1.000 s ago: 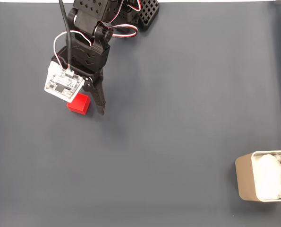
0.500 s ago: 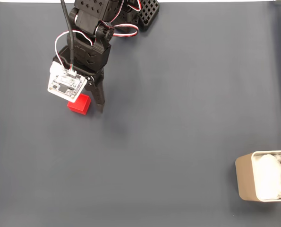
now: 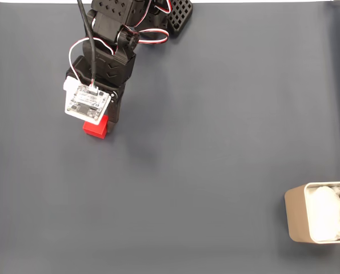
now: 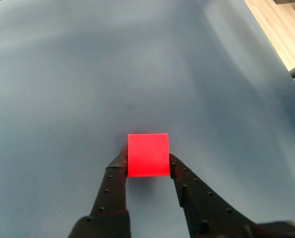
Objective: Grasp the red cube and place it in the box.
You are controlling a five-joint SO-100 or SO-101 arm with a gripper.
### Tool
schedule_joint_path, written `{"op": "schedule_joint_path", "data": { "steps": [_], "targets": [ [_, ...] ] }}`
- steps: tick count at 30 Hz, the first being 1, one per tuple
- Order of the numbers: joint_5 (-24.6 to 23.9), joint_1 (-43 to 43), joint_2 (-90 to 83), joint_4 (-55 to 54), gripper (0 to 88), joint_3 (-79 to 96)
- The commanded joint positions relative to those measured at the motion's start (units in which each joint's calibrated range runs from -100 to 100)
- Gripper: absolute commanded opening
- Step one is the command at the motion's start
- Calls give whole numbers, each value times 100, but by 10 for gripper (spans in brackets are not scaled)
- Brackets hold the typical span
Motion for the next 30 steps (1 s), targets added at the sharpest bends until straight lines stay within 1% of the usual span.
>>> {"op": "schedule_joint_path", "data": {
  "steps": [1, 12, 15, 22, 30],
  "targets": [
    [73, -60, -172, -72, 75, -28],
    [-15, -74, -198, -7, 72, -283],
    [-68, -145, -319, 280, 70, -529],
    [-264, -678, -640, 985, 61, -1460],
    [-366, -1488, -666, 1288, 50, -2491]
  ]
}}
